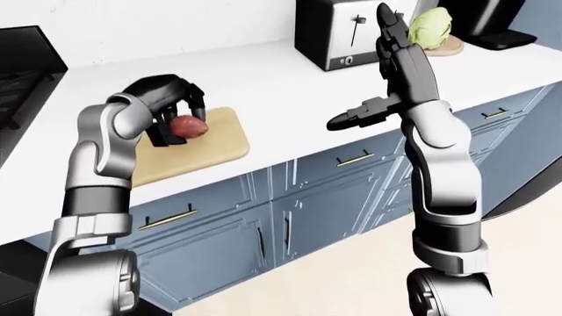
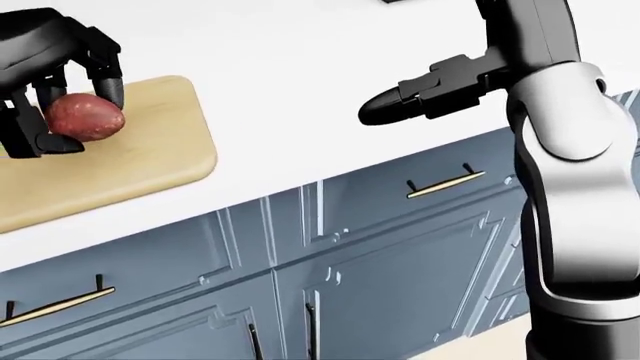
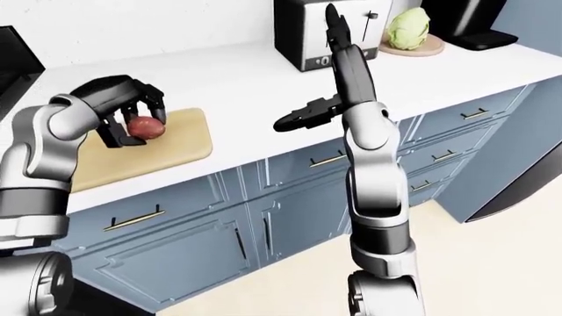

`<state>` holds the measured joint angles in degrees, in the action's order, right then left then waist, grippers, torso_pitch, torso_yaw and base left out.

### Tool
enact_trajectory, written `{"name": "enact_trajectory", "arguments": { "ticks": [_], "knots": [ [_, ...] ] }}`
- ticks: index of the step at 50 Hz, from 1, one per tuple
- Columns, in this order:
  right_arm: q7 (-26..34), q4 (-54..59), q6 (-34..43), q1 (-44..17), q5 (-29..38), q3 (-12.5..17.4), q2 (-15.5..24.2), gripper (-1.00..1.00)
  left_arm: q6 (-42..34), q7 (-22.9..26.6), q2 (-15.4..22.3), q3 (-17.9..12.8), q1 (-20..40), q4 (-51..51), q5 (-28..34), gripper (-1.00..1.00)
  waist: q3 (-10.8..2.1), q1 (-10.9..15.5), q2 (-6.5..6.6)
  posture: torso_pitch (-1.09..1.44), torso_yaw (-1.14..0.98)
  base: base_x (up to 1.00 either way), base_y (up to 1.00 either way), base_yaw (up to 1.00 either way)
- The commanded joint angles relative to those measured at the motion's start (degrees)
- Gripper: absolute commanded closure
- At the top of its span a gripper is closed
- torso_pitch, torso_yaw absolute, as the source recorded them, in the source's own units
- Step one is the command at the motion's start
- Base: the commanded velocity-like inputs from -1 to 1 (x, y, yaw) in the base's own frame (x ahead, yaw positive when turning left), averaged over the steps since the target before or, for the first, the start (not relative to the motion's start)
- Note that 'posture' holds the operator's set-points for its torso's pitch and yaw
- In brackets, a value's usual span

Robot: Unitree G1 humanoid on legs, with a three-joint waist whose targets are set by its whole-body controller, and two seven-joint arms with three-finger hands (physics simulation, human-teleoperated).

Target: Place the lettuce and the sweet potato on separate cutting boards.

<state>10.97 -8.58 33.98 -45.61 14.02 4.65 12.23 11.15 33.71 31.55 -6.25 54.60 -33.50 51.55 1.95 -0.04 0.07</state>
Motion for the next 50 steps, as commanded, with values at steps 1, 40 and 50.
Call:
{"name": "enact_trajectory", "arguments": {
  "ticks": [1, 40, 50],
  "knots": [
    [-0.43, -1.92, -1.52, -1.88, 0.16, 0.41, 0.46, -1.00, 0.29, -1.01, 0.93, -1.04, 2.18, 2.26, -0.42, 0.67, -1.79, 0.00, 0.25, 0.00, 0.00, 0.00, 0.00, 0.00],
    [-0.22, -3.93, -0.52, -0.70, 0.40, 0.05, -0.09, -1.00, -6.40, 1.21, -1.60, -3.36, -0.03, 11.21, -5.01, -1.00, -1.83, 0.03, 0.27, 0.00, 0.00, 0.00, 0.00, 0.00],
    [2.58, -15.42, 5.54, 4.52, 2.60, -1.43, -1.96, -1.00, -25.17, -9.50, -9.56, -3.54, -5.46, 31.75, -16.22, -1.00, -1.60, -0.02, 0.04, 0.00, 0.00, 0.00, 0.00, 0.00]
  ]
}}
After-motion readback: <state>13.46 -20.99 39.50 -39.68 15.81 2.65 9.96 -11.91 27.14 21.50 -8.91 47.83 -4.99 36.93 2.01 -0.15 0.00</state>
